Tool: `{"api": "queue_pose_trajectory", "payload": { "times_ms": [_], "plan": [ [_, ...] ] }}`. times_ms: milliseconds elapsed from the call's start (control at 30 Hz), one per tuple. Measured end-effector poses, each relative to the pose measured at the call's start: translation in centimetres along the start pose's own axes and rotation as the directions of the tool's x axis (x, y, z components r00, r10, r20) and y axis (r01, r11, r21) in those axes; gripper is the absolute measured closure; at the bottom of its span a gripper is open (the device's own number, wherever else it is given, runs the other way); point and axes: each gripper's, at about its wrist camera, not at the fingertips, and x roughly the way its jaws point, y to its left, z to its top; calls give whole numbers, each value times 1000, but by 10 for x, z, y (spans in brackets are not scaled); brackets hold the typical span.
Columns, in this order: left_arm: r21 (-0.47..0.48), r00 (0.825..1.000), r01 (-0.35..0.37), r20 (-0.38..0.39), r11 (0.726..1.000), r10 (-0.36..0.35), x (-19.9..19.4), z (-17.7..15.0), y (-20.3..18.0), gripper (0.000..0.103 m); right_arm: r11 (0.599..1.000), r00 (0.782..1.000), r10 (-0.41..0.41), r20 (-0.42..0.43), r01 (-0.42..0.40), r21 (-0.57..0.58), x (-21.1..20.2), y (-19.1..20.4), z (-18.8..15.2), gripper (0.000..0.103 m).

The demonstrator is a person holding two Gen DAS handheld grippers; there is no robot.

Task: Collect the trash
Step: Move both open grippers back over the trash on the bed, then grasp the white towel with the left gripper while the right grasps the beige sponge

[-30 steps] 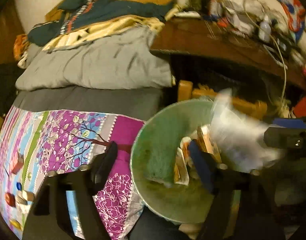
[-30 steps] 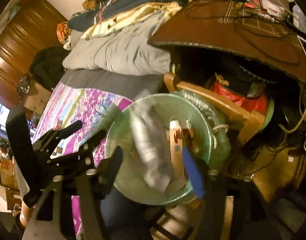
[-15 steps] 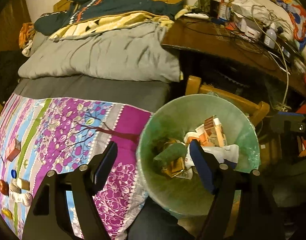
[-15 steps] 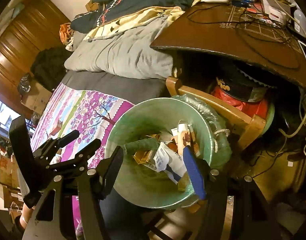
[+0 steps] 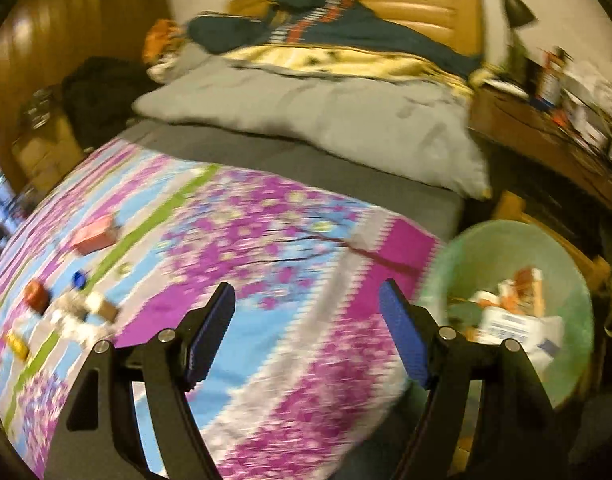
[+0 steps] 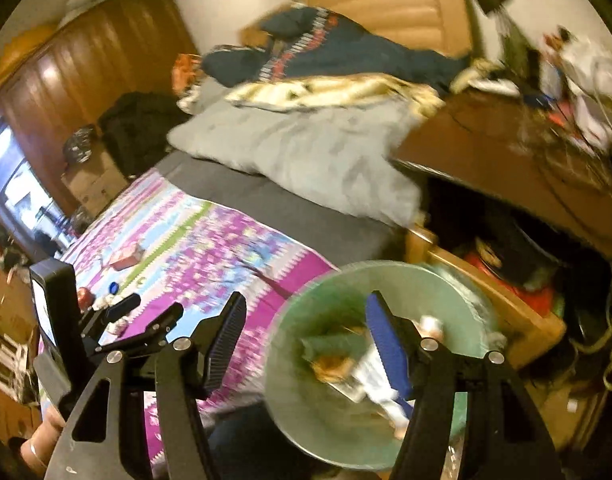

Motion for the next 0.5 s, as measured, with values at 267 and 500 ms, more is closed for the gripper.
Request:
{"api": "queue_pose_trajectory", "payload": {
  "times_ms": [267, 500],
  "plan": [
    [-232, 987, -160, -59, 959, 151, -3, -51, 119, 32, 973, 993, 110, -44, -116, -201, 51, 108, -7, 39],
    [-479, 959, -279, -186, 832, 214, 2, -115, 234, 32, 902, 959, 193, -208, -257, -346, 123, 214, -36, 39]
  ]
}}
